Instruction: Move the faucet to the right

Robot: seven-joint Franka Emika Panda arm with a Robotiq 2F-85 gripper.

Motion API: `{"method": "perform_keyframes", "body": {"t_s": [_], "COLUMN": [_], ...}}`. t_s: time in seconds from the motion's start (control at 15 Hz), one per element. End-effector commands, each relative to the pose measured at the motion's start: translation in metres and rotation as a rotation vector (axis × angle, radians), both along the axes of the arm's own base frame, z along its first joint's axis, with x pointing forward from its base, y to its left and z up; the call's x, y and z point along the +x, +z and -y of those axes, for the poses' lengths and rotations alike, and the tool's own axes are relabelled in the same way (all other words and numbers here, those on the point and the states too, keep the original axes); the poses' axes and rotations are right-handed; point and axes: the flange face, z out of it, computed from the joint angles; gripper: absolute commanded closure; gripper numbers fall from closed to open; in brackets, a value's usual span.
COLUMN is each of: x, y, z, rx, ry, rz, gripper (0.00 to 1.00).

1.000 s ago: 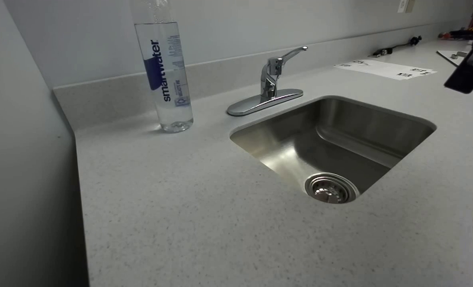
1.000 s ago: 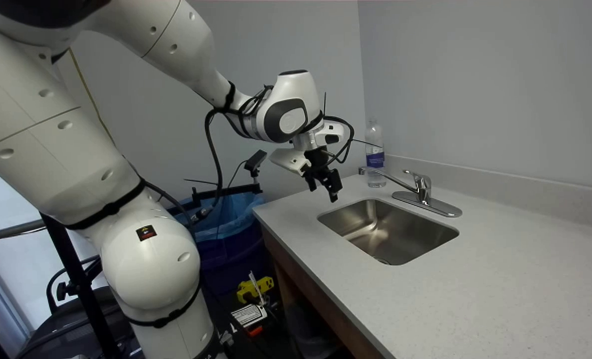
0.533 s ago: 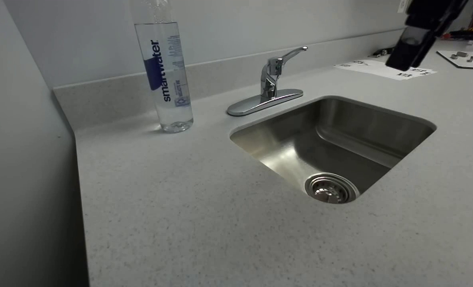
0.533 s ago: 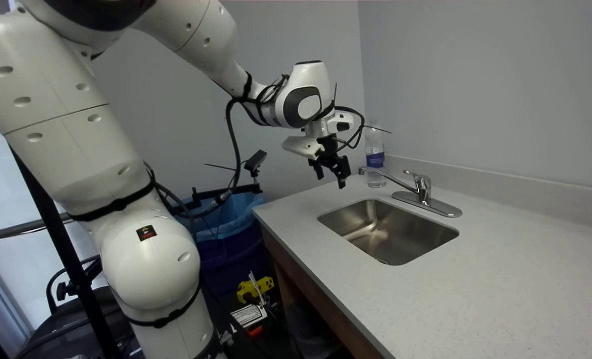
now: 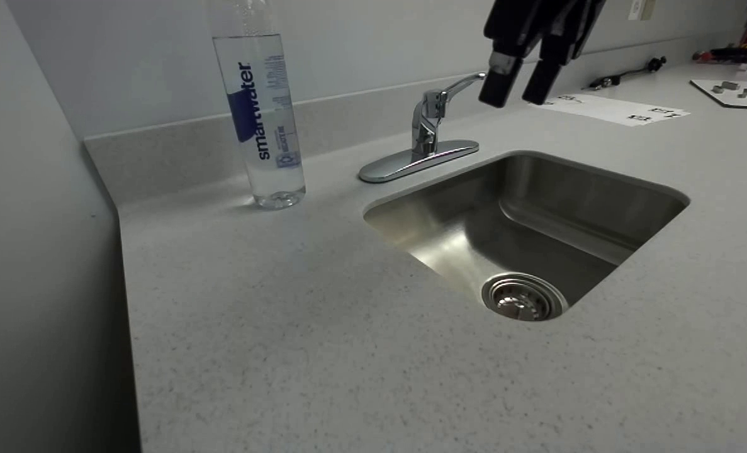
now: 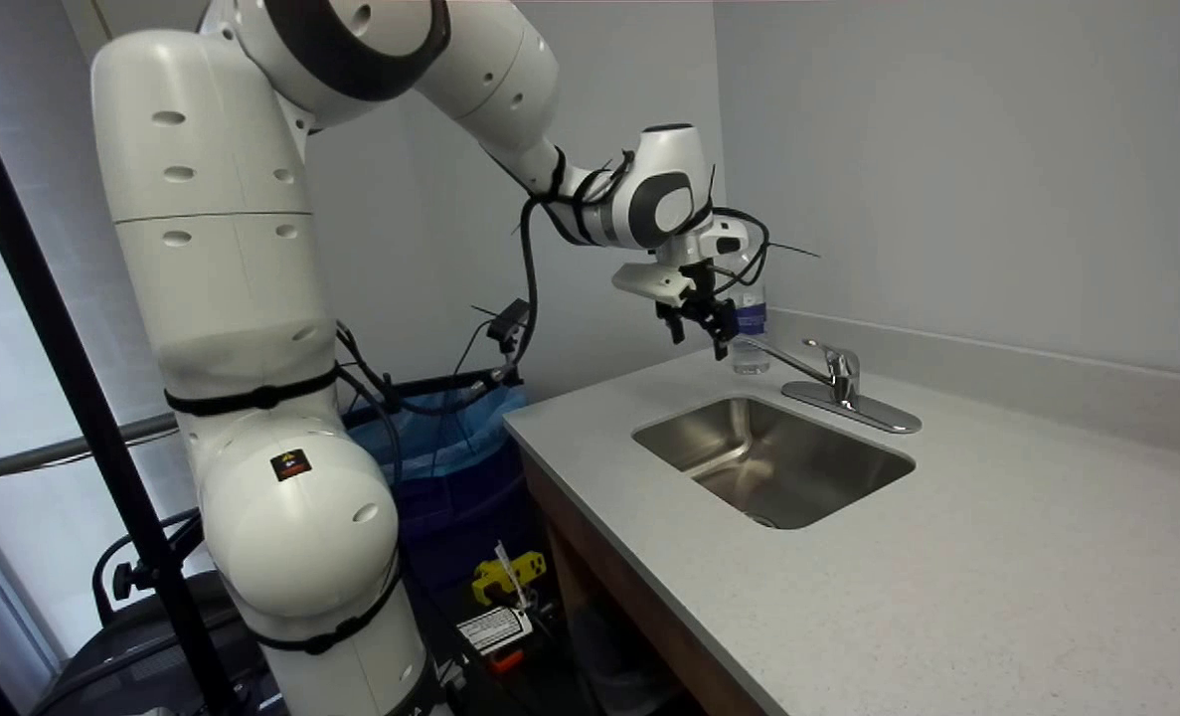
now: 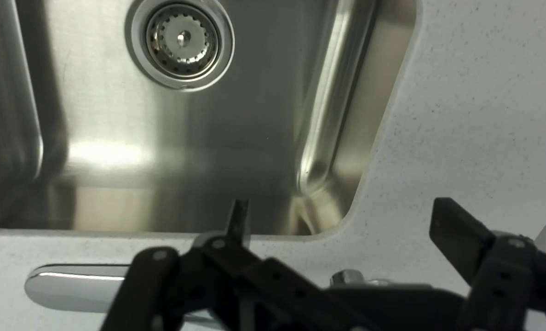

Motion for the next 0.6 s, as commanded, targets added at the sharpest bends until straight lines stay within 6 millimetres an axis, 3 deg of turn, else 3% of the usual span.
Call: {"method": "perform_keyframes", "body": {"t_s": [0.0, 0.53], "x": [0.0059, 0.0149], "y": [0.0026, 0.0048], "z": [0.0002, -0.0009], "rx": [0.001, -0.005], "ry": [-0.002, 0.004], "rz": [-0.001, -0.008], "gripper": [0.0, 0.0]}}
